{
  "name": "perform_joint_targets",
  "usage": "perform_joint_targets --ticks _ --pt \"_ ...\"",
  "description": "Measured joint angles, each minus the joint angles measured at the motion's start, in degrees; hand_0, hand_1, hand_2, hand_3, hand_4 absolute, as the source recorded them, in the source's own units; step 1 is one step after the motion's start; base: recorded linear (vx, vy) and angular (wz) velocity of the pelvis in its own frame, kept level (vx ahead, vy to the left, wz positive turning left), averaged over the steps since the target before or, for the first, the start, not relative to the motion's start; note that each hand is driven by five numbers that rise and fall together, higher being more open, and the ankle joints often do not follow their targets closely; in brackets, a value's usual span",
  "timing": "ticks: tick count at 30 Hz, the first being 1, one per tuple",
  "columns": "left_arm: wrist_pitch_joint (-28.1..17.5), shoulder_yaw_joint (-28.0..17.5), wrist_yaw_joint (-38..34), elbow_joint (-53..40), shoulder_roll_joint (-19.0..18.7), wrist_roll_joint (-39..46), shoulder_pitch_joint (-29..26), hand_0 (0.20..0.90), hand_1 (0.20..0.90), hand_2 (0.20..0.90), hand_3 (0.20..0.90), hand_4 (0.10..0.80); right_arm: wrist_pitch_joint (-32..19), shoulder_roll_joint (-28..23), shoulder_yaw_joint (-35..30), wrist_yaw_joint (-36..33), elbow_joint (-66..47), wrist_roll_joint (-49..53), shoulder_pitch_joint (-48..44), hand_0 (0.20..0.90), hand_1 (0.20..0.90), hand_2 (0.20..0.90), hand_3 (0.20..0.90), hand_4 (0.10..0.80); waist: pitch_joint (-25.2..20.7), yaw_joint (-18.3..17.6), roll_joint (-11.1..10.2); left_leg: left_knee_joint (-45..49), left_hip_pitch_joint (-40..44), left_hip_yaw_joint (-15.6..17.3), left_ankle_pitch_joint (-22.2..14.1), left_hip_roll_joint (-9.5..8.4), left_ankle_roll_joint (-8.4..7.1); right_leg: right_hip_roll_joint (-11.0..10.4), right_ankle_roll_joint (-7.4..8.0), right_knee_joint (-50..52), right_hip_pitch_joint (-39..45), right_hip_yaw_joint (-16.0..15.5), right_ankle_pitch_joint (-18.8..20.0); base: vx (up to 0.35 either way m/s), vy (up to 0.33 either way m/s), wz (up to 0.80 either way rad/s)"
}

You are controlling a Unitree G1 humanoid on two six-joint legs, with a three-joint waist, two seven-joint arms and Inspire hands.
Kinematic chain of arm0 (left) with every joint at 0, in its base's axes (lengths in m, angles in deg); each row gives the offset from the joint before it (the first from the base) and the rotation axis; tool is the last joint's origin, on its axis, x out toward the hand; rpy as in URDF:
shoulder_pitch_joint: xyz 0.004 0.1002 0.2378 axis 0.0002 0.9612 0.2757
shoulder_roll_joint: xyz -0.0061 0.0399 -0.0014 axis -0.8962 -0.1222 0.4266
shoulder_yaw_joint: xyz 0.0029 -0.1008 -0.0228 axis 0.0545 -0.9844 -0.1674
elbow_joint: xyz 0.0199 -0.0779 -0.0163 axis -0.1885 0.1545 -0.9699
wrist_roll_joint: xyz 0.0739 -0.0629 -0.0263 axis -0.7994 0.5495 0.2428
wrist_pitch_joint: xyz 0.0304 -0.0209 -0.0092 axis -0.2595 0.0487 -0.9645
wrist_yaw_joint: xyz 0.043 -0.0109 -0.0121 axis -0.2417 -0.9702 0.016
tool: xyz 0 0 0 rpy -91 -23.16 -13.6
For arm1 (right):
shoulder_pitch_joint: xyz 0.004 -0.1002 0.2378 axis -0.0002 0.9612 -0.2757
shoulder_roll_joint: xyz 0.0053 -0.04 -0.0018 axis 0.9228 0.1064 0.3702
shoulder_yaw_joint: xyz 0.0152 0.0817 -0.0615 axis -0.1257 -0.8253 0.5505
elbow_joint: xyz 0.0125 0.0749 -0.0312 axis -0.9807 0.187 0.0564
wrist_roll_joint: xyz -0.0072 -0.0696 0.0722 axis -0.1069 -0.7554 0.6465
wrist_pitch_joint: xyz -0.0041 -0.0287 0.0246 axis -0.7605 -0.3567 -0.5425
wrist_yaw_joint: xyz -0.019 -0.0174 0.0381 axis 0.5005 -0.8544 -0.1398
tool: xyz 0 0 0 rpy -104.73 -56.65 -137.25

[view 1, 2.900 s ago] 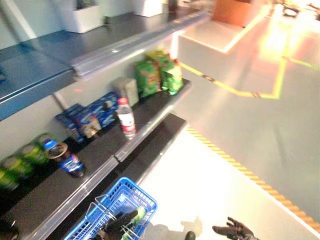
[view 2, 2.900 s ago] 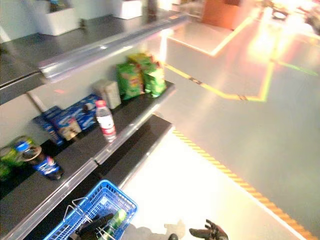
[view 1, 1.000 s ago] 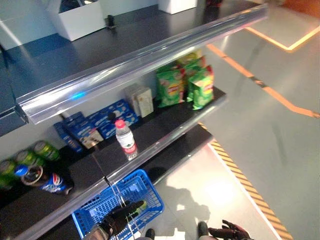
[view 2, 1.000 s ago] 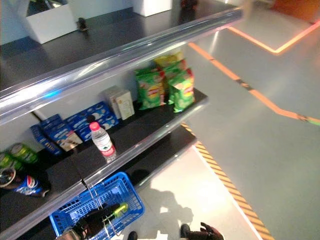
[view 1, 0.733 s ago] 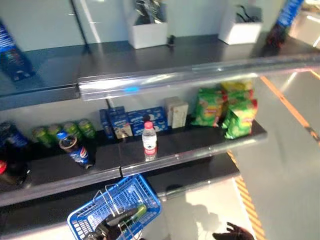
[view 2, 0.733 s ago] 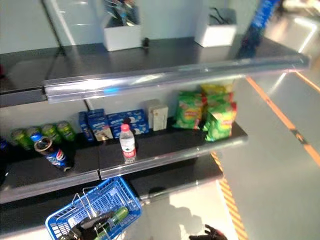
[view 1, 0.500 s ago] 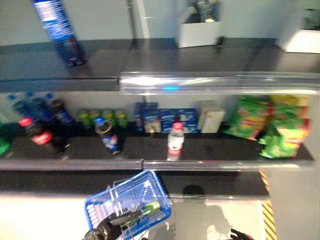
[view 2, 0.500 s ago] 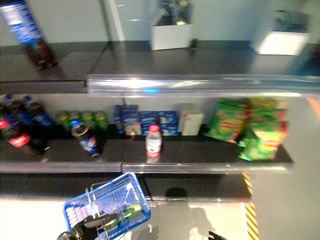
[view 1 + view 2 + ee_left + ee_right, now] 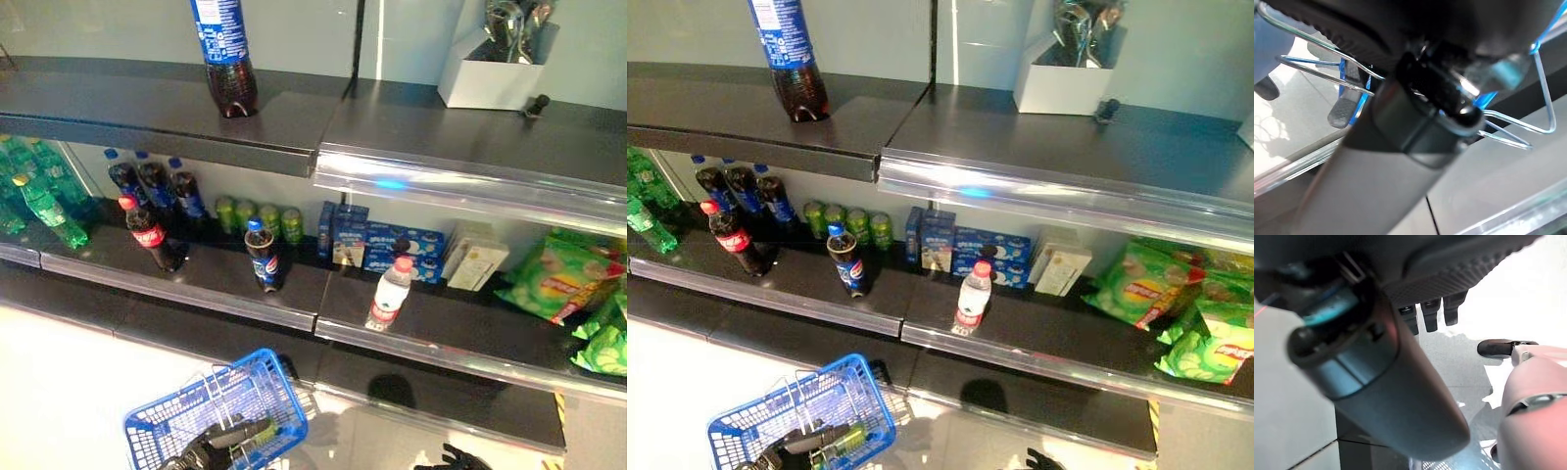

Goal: Pick up the drink and place into the basket.

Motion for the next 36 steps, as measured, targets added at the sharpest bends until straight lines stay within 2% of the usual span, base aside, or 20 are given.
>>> perform_joint_targets --ticks 3,5,6,7,9,11,15,17,20,22,24,26,27,29,30,31,32,33,34,36 --pt "0.7 -1.0 0.0 0.4 -0.2 0.8 0.2 0.300 0.300 0.300 0.200 0.100 0.3 0.0 0.0 0.0 -0.1 0.0 -0.3 0.900 0.900 0.900 0.900 0.800 0.5 0.4 -0.1 -0.4 0.7 -0.3 -1.0 -0.16 1.28 -1.4 0.02 5.3 -1.8 0.2 -0.1 0.061 0.147 0.03" --pt "0.7 -0.9 0.0 1.0 0.0 1.6 0.1 0.300 0.300 0.300 0.200 0.100 0.3 -0.1 0.0 0.0 -0.1 0.0 -0.6 0.900 0.900 0.900 0.900 0.800 1.8 0.0 1.1 -0.4 1.4 -2.2 -1.5 -0.09 2.42 -2.8 0.27 17.2 -7.0 3.7 -0.1 0.051 0.005 0.14" --pt "0.7 -0.7 0.0 1.1 -0.1 1.6 0.0 0.300 0.300 0.300 0.200 0.100 0.1 0.2 0.1 0.1 -0.1 0.1 -0.4 0.900 0.900 0.900 0.900 0.800 2.0 -0.4 1.4 -0.4 1.5 -4.8 -1.8 -0.10 2.78 -3.2 1.61 22.9 -10.7 7.4 -1.2 0.047 -0.105 0.39" --pt "0.7 -0.3 0.0 1.1 -0.2 1.6 0.0 0.300 0.300 0.300 0.200 0.100 0.0 0.7 0.0 0.2 -0.1 0.6 0.2 0.900 0.900 0.900 0.900 0.800 2.0 -0.6 1.1 -0.4 1.5 -6.3 -1.8 -0.30 3.01 -3.1 2.36 24.0 -12.6 9.9 -1.4 0.048 -0.168 0.52" --pt "0.1 0.9 0.0 1.1 -0.5 1.7 -0.1 0.300 0.300 0.300 0.200 0.100 -0.7 1.0 0.0 0.3 0.0 1.6 0.1 0.900 0.900 0.900 0.900 0.800 2.0 -1.5 0.2 -0.4 0.8 -7.4 -2.0 -0.83 3.37 -2.8 2.50 19.3 -14.4 12.4 -1.1 0.015 -0.171 0.48" --pt "-0.3 1.5 0.0 1.1 -0.5 2.1 -0.2 0.300 0.300 0.300 0.200 0.100 -1.1 1.0 -0.1 0.3 0.1 1.5 -0.4 0.900 0.900 0.900 0.900 0.800 2.0 -2.0 0.2 -0.4 0.8 -8.0 -1.6 -0.96 4.18 -3.1 3.01 15.6 -15.9 12.2 1.2 0.011 -0.191 0.48" --pt "-0.4 1.0 0.0 1.0 -0.7 3.6 1.1 0.300 0.300 0.300 0.200 0.100 -0.8 1.1 0.2 0.4 -0.1 1.2 -0.4 0.900 0.900 0.900 0.900 0.800 1.7 -0.6 -0.6 0.0 2.6 -7.7 -2.6 -1.28 2.27 -2.5 1.61 4.5 -12.7 11.5 8.8 0.070 -0.172 0.16" --pt "-0.8 0.3 0.0 1.0 -0.3 3.8 1.8 0.300 0.300 0.300 0.200 0.100 -0.1 1.1 0.3 0.5 0.1 1.2 -0.2 0.900 0.900 0.900 0.900 0.800 1.1 0.5 -1.3 0.0 3.4 -7.6 -3.1 -1.12 0.12 -1.3 0.46 0.0 -9.6 10.4 7.6 0.068 -0.072 -0.12" --pt "-1.2 -0.6 0.1 -0.1 0.6 3.7 2.7 0.300 0.300 0.300 0.200 0.100 0.3 0.6 0.4 0.5 -1.0 1.2 -0.4 0.900 0.900 0.900 0.900 0.800 0.6 0.5 1.3 0.1 3.8 -7.8 -3.2 1.25 -1.78 2.0 -1.00 -3.2 -8.1 10.2 8.2 -0.037 0.042 -0.07" --pt "-1.3 -0.7 0.1 -0.2 1.0 3.7 2.7 0.300 0.300 0.300 0.200 0.100 0.9 0.1 0.8 0.5 -1.6 1.1 -0.5 0.900 0.900 0.900 0.900 0.800 0.8 1.1 1.9 0.2 4.3 -9.8 -3.4 2.12 -2.18 3.4 -1.73 -4.3 -7.5 11.1 8.2 -0.142 0.159 -0.25" --pt "-1.1 -1.4 0.1 -0.2 1.0 3.8 2.2 0.300 0.300 0.300 0.200 0.100 2.2 -0.3 0.8 0.4 -1.8 1.2 -1.7 0.900 0.900 0.900 0.900 0.800 1.3 1.9 1.1 3.4 3.8 -13.3 -4.2 1.93 -3.06 3.2 -1.93 -4.3 -7.7 13.7 8.4 -0.174 0.289 -0.53" --pt "-0.7 -1.2 0.1 -0.2 0.9 3.6 1.9 0.300 0.300 0.300 0.200 0.100 2.8 -1.3 0.4 0.0 -2.4 1.4 -1.8 0.900 0.900 0.900 0.900 0.800 1.4 2.1 0.6 6.2 3.2 -15.9 -7.2 1.80 -2.64 2.5 -1.66 -4.4 -7.9 15.7 8.3 -0.203 0.342 -0.47" --pt "-0.6 -0.2 0.0 -0.2 1.1 3.6 1.5 0.300 0.300 0.300 0.200 0.100 2.5 -1.9 -0.7 -0.5 -2.0 1.5 -1.8 0.900 0.900 0.900 0.900 0.800 1.2 1.8 1.6 5.7 3.4 -15.8 -8.5 1.79 -2.64 2.6 -1.07 -4.2 -8.4 15.9 8.9 -0.230 0.114 -0.36" --pt "0.0 1.5 0.1 -0.1 0.3 3.4 0.8 0.300 0.300 0.300 0.200 0.100 0.9 -1.7 -2.5 -1.0 -0.9 1.5 -2.0 0.900 0.900 0.900 0.900 0.800 1.5 1.6 0.3 3.1 4.4 -13.4 -7.7 0.22 -2.03 1.0 -0.33 -3.7 -10.8 16.9 9.4 -0.263 0.016 -0.60" --pt "0.1 1.6 0.0 -0.1 -0.3 3.5 1.0 0.300 0.300 0.300 0.200 0.100 0.8 -1.5 -2.6 -0.9 0.0 1.4 -2.0 0.900 0.900 0.900 0.900 0.800 1.7 1.6 -0.5 1.8 5.3 -10.3 -7.0 -0.48 -1.41 -0.8 -0.52 -3.9 -11.9 14.8 9.3 -0.256 0.029 -0.78" --pt "0.2 1.5 0.0 0.1 -0.6 3.6 1.0 0.300 0.300 0.300 0.200 0.100 0.7 -1.3 -2.7 -0.9 0.2 1.3 -1.8 0.900 0.900 0.900 0.900 0.800 1.8 1.6 -1.1 1.9 5.4 -8.9 -7.0 -0.82 -1.19 -1.7 -1.09 -3.9 -12.3 13.1 9.6 -0.319 0.057 -0.88" --pt "0.5 1.3 0.0 0.1 -1.3 3.6 1.2 0.300 0.300 0.300 0.200 0.100 0.5 -0.8 -2.8 -0.9 0.6 1.1 -1.6 0.900 0.900 0.900 0.900 0.800 1.9 1.7 -1.5 1.6 5.5 -7.2 -7.0 -0.97 -0.83 -3.2 -1.48 -3.6 -12.9 9.6 9.3 -0.369 0.021 -0.84" --pt "0.6 1.4 0.0 0.2 -1.8 3.5 1.3 0.300 0.300 0.300 0.200 0.100 0.3 0.0 -2.8 -0.7 1.4 1.1 -1.0 0.900 0.900 0.900 0.900 0.800 2.0 1.7 -1.9 1.4 5.5 -5.4 -7.1 -0.58 -0.54 -4.3 -1.75 -0.4 -14.1 7.5 8.9 -0.430 0.010 -0.77" --pt "0.6 1.4 0.0 0.5 -1.9 3.2 1.1 0.300 0.300 0.300 0.200 0.100 0.3 0.4 -2.8 -0.5 1.6 1.1 0.1 0.900 0.900 0.900 0.900 0.800 2.0 1.2 -1.9 1.3 5.5 -4.5 -7.1 0.17 -0.52 -4.4 -1.12 4.7 -14.9 7.5 8.4 -0.432 0.003 -0.60" --pt "0.2 1.5 0.0 1.2 -2.4 3.3 1.0 0.300 0.300 0.300 0.200 0.100 0.3 0.6 -2.8 0.0 2.1 1.2 1.4 0.900 0.900 0.900 0.900 0.800 2.2 1.3 -1.6 0.9 6.5 -2.8 -7.1 1.81 -0.80 -3.3 1.21 15.0 -16.3 7.8 5.0 -0.311 -0.016 -0.58"
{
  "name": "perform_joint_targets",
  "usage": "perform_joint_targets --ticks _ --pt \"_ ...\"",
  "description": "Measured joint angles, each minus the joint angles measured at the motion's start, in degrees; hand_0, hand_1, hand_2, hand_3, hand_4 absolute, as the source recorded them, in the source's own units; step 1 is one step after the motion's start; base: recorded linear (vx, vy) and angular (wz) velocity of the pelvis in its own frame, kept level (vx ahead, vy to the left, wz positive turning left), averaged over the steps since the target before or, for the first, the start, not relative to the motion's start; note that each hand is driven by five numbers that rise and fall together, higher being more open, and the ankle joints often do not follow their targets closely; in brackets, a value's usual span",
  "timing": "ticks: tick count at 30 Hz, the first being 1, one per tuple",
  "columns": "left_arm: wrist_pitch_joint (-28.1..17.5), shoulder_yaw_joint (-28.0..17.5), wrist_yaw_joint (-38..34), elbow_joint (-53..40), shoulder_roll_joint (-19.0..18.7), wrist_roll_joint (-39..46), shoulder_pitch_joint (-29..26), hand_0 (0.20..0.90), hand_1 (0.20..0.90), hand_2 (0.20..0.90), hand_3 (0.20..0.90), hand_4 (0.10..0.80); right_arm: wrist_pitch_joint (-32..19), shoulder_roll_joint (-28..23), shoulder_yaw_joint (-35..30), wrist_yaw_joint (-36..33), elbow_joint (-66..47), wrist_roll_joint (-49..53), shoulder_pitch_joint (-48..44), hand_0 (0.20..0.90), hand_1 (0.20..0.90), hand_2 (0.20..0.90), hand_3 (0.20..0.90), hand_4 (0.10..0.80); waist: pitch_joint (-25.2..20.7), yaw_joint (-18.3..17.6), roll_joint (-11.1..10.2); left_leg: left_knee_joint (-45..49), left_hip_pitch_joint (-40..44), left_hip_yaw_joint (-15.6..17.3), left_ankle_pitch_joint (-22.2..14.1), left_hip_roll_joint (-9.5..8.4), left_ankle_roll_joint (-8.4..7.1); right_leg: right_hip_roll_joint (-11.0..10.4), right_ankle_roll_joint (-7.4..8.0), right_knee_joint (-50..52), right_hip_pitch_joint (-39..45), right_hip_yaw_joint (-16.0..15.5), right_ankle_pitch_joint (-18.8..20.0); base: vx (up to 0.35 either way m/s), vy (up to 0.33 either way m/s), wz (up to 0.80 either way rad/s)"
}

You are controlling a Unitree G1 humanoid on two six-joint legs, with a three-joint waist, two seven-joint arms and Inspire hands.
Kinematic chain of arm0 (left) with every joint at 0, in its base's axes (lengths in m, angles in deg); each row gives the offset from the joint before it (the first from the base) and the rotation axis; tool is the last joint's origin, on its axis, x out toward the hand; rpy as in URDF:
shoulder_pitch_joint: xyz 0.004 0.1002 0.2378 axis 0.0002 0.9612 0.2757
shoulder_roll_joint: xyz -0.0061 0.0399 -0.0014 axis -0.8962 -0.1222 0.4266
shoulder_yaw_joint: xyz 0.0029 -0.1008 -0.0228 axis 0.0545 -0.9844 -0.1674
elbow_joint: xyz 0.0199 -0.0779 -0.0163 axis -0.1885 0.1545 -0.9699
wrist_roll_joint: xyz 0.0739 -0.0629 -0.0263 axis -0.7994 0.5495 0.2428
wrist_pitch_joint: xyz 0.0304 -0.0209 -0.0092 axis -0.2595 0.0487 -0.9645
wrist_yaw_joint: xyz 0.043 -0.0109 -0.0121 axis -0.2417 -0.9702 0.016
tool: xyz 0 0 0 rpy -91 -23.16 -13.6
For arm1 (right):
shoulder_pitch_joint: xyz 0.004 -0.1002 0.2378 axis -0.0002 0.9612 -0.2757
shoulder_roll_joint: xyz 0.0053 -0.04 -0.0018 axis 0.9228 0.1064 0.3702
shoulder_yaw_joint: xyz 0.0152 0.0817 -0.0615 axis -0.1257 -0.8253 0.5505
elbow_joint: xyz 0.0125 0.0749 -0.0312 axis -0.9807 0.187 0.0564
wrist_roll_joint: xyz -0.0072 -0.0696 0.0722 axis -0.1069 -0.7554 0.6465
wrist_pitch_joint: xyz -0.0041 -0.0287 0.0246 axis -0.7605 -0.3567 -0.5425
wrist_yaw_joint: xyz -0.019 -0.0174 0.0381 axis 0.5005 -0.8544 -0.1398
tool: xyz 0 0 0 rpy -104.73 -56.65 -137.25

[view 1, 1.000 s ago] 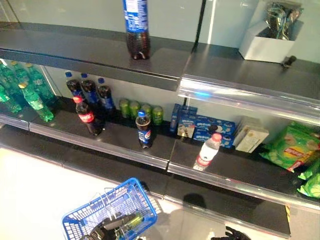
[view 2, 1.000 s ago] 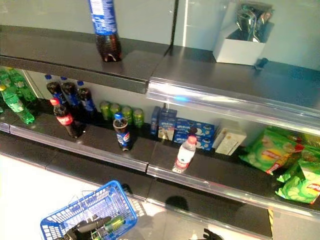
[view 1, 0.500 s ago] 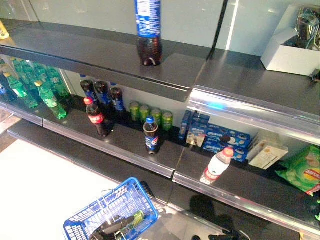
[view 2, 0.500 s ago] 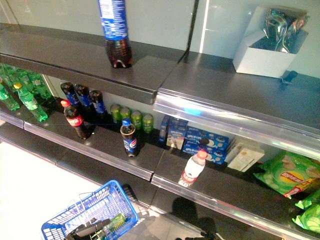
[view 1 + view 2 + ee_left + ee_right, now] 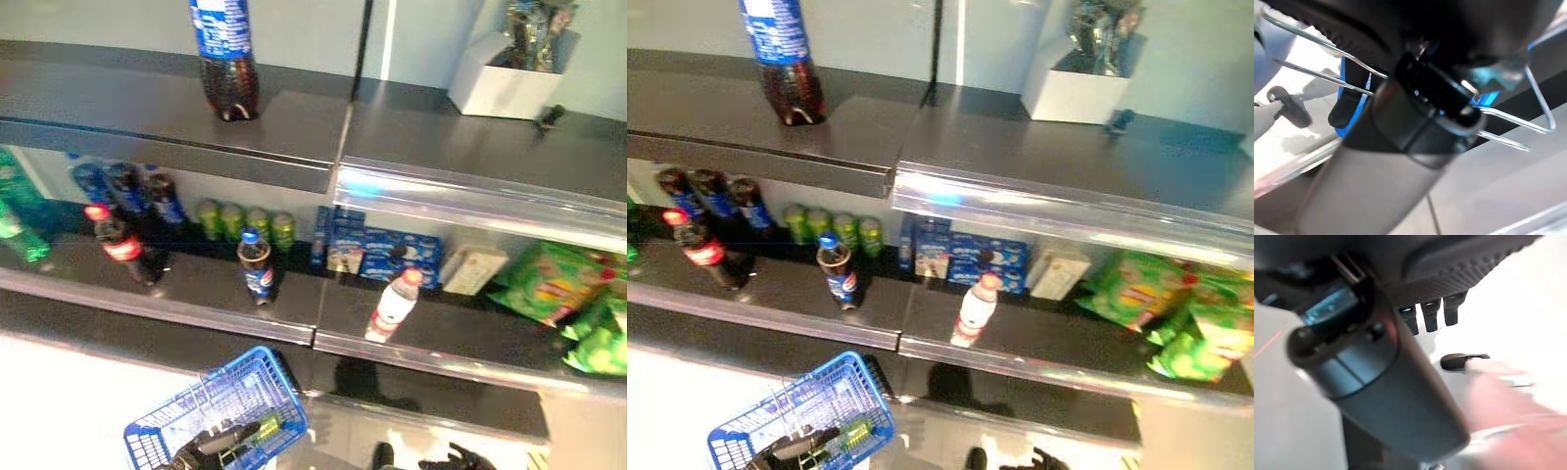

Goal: Pick up the drink and place into the basket.

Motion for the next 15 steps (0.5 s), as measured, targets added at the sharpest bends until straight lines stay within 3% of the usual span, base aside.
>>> perform_joint_targets --ticks 2,4,5,6,9,15 --pt "-0.4 -0.1 -0.1 1.1 0.0 0.5 -0.3 0.300 0.300 0.300 0.200 0.100 -0.2 -0.2 0.1 0.1 0.0 -0.1 -0.3 0.900 0.900 0.900 0.900 0.800 0.0 -0.1 0.0 0.1 0.1 0.0 0.0 0.10 -0.17 1.1 -0.80 2.1 -1.3 0.0 -1.2 -0.171 -0.138 -0.65" --pt "-0.4 -0.2 -0.2 1.1 0.4 0.6 -0.5 0.300 0.300 0.300 0.200 0.100 -0.5 -0.8 0.3 0.2 -0.2 -0.7 -2.4 0.900 0.900 0.900 0.900 0.800 0.3 -0.1 0.5 0.1 0.0 -0.6 -0.3 0.30 -0.50 2.5 -0.96 -3.5 -0.4 1.5 -1.1 -0.072 -0.262 -0.83" --pt "-0.4 -0.2 -0.2 1.1 0.8 0.6 -0.7 0.300 0.300 0.300 0.200 0.100 -0.7 -1.0 0.5 0.4 -0.2 -1.1 -3.4 0.900 0.900 0.900 0.900 0.800 0.3 -0.1 0.6 0.2 0.1 -1.7 -1.0 0.30 -1.97 3.1 -1.33 -7.1 0.9 1.6 -1.3 -0.026 -0.220 -0.68" --pt "-0.5 -0.2 -0.6 1.2 1.4 0.5 -0.9 0.300 0.300 0.300 0.200 0.100 -0.6 -1.1 0.6 0.4 -0.2 -1.2 -3.9 0.900 0.900 0.900 0.900 0.800 0.6 -0.1 1.4 0.5 0.2 -1.9 -1.1 0.42 -2.37 3.5 -1.59 -7.9 1.4 1.5 -0.4 -0.023 -0.200 -0.34" --pt "-0.3 -0.1 -1.1 1.1 2.8 0.5 -1.0 0.300 0.300 0.300 0.200 0.100 -0.4 -1.1 2.6 0.7 -1.3 -1.2 -4.1 0.900 0.900 0.900 0.900 0.800 0.4 -0.2 4.0 1.2 0.8 -3.5 -1.3 1.98 -2.36 5.3 -2.35 -12.0 4.1 1.5 1.2 -0.021 -0.174 -0.07" --pt "-0.4 -0.2 -1.1 1.0 3.7 0.4 -0.2 0.300 0.300 0.300 0.200 0.100 1.1 -1.4 2.7 0.5 -2.6 -1.2 -4.1 0.900 0.900 0.900 0.900 0.800 -1.3 0.2 5.9 1.2 0.9 -3.7 -1.2 3.50 -2.84 7.0 -3.24 -20.4 8.5 0.1 5.1 -0.021 -0.045 0.04"
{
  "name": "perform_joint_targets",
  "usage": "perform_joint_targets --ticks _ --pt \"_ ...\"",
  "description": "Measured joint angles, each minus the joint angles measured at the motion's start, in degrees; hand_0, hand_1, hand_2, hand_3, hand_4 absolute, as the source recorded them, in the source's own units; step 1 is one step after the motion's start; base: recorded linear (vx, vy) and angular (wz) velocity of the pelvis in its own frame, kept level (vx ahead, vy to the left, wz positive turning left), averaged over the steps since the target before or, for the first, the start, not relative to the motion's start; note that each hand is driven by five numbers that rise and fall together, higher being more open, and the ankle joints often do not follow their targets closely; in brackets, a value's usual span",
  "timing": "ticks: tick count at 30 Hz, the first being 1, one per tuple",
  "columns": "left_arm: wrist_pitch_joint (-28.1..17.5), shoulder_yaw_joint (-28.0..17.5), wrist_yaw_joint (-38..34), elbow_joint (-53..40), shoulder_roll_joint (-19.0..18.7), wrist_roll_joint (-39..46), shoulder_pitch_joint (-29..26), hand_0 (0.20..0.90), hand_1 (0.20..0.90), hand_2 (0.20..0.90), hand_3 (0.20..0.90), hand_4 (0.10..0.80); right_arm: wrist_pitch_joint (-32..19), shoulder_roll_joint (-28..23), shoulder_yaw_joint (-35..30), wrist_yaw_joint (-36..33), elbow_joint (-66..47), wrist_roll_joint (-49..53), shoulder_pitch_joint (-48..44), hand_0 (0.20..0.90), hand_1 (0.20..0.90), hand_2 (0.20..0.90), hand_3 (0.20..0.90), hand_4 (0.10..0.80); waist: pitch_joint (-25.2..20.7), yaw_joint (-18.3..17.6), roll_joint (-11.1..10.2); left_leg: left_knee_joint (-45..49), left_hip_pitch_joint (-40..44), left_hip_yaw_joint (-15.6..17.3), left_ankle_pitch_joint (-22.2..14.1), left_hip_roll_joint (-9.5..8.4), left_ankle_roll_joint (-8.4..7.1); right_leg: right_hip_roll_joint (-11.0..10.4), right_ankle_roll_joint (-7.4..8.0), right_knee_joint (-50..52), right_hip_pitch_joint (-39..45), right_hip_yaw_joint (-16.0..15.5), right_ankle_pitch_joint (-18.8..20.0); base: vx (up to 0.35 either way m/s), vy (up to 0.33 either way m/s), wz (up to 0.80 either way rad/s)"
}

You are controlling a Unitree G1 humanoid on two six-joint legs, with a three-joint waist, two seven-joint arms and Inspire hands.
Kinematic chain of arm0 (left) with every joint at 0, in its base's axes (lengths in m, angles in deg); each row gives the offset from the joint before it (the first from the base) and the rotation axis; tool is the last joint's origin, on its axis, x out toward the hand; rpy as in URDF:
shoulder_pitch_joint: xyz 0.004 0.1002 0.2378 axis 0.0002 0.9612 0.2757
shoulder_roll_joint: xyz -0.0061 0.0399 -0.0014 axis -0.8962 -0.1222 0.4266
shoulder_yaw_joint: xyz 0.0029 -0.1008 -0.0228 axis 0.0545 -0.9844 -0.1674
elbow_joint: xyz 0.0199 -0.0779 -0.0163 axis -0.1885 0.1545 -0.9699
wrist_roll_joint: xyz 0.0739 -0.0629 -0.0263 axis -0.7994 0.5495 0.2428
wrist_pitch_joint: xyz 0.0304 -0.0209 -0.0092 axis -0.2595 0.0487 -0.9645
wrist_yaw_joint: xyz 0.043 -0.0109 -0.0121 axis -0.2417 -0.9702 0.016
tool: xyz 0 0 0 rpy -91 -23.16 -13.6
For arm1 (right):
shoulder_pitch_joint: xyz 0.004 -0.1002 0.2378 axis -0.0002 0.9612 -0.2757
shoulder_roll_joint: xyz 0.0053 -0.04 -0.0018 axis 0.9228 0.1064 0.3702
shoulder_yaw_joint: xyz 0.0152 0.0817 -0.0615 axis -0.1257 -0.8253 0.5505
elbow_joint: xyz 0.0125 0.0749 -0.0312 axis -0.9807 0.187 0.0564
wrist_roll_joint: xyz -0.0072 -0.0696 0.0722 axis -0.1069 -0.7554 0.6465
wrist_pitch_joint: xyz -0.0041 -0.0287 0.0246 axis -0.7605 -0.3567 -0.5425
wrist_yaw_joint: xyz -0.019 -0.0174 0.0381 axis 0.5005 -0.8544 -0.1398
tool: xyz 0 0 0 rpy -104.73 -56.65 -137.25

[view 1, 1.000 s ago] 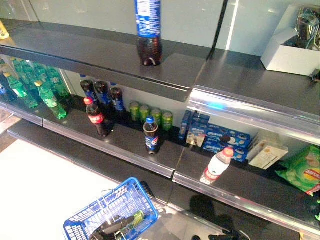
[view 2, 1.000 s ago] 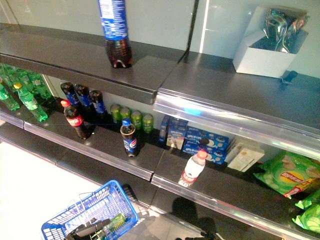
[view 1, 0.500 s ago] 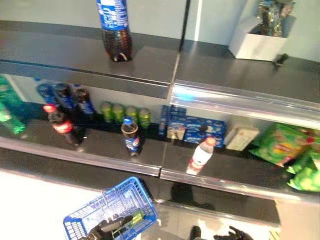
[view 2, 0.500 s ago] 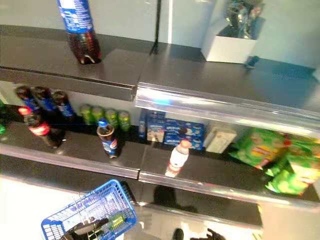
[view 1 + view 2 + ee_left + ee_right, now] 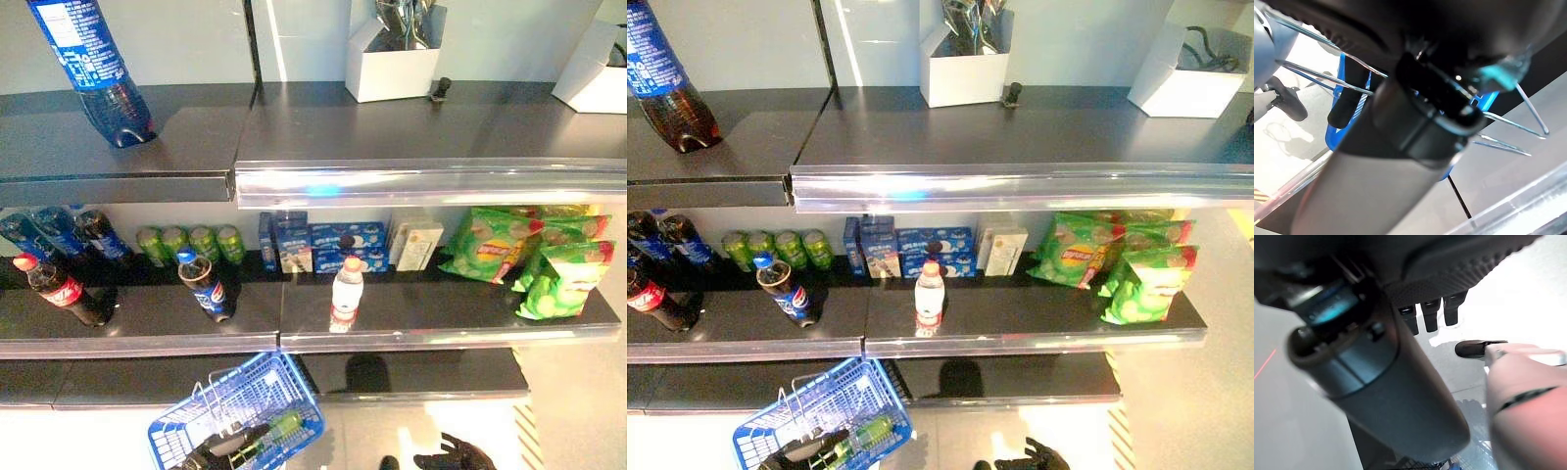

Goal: Pick up the drink and place into the basket.

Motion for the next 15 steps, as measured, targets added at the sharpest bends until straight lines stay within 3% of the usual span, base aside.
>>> perform_joint_targets --ticks 7,15 --pt "0.1 0.0 0.0 0.0 0.0 -0.1 0.2 0.300 0.300 0.300 0.200 0.100 0.1 -0.1 0.0 -0.1 0.2 0.0 1.1 0.900 0.900 0.900 0.900 0.800 -0.4 -0.1 -0.1 -0.8 0.0 -1.0 0.5 -0.50 -0.80 -0.6 0.31 0.0 0.1 -0.7 0.2 0.021 0.036 0.06" --pt "0.2 -0.8 0.0 0.1 -0.3 0.0 1.3 0.300 0.300 0.300 0.200 0.100 0.0 0.0 0.0 0.0 0.2 -0.1 1.8 0.900 0.900 0.900 0.900 0.800 -2.1 0.1 -1.3 -1.9 0.0 -2.6 1.0 -1.88 -0.24 -1.7 1.08 0.0 0.6 -2.0 0.1 0.022 0.041 0.10"
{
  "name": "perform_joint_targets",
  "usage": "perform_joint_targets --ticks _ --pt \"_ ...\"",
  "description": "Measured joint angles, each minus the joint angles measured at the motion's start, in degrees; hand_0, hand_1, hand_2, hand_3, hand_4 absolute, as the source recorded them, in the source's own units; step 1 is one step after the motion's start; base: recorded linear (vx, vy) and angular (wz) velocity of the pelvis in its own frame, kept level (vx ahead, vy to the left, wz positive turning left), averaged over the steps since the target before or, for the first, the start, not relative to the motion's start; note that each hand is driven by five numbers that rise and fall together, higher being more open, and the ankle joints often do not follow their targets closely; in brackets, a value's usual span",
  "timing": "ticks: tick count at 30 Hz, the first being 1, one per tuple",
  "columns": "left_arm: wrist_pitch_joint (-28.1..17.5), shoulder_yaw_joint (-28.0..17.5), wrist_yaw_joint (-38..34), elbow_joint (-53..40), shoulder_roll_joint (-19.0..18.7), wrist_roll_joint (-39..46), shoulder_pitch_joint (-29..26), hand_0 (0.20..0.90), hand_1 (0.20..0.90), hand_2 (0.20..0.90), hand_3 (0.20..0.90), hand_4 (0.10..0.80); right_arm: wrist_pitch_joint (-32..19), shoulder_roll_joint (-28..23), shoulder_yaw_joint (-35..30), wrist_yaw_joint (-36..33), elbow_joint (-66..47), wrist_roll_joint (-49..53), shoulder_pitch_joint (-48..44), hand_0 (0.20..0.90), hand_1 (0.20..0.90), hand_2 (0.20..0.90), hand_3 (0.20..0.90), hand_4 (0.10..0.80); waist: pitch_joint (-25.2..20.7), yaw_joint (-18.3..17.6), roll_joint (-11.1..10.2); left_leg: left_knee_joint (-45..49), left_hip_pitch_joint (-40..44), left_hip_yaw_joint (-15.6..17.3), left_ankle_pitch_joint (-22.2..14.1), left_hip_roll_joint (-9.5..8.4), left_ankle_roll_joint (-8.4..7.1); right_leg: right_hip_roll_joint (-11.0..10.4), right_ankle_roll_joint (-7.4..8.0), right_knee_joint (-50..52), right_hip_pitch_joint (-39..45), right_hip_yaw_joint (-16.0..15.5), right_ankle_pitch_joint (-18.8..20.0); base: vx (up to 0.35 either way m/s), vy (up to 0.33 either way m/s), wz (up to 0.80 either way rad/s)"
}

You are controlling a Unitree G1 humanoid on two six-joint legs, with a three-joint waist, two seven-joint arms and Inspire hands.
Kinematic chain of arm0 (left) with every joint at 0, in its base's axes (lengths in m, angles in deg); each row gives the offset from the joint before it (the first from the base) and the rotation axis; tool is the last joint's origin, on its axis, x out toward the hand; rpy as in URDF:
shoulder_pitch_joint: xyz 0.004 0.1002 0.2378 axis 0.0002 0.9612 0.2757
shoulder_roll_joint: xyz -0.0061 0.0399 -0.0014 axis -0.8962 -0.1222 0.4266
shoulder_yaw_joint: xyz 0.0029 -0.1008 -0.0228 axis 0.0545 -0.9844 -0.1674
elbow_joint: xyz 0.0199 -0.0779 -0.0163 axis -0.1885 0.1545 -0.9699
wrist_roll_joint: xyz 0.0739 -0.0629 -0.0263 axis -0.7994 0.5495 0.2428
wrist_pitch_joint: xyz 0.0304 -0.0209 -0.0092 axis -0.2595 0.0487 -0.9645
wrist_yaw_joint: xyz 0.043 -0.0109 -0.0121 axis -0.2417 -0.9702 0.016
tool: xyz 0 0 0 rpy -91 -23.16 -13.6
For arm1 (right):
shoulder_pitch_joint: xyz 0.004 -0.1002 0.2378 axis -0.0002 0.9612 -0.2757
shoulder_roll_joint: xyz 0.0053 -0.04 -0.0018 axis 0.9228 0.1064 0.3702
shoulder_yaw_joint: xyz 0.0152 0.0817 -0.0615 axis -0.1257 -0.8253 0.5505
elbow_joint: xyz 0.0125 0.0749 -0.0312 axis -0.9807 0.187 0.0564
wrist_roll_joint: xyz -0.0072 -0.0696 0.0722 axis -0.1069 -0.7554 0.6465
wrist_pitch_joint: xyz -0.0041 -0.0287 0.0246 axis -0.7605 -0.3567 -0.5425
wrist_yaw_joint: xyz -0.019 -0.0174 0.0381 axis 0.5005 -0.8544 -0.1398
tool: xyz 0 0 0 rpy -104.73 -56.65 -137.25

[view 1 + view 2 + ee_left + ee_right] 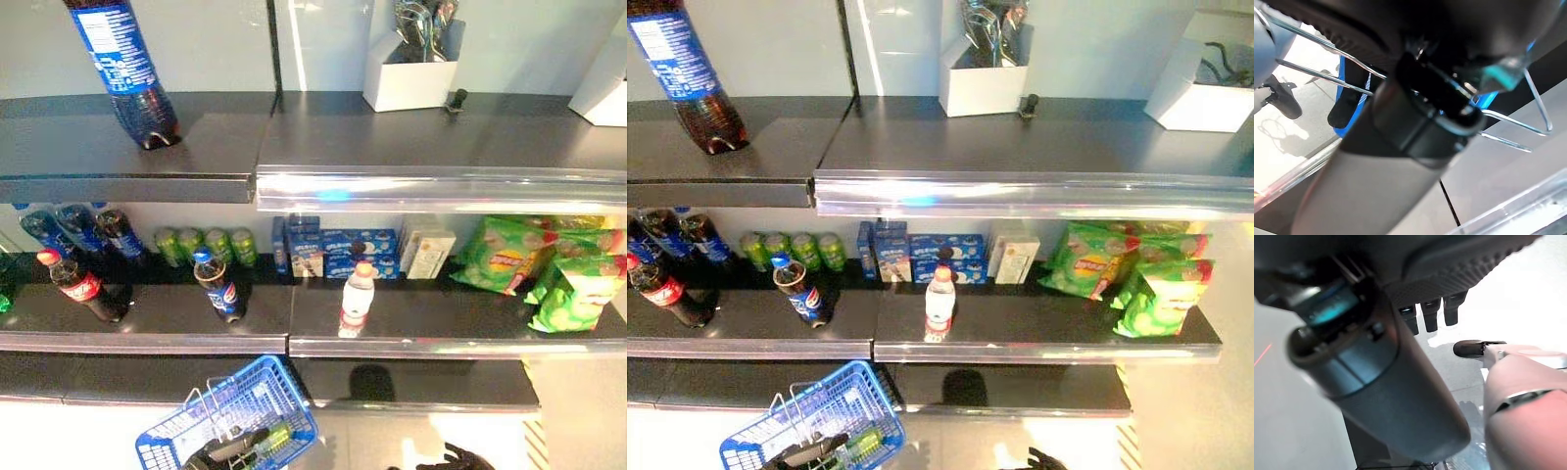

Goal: Pick up the drink and place into the basket.

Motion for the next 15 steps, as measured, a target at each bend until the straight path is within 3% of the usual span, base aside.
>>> perform_joint_targets --ticks 15 --pt "0.0 -2.1 0.0 0.1 -0.1 0.0 0.9 0.300 0.300 0.300 0.200 0.100 0.0 0.0 -0.1 0.0 0.5 -2.4 2.1 0.900 0.900 0.900 0.900 0.800 -0.2 -0.1 -0.2 0.0 -0.6 -0.5 0.1 0.04 0.04 -0.2 0.35 0.0 0.1 -1.2 -0.2 0.053 0.003 0.03"
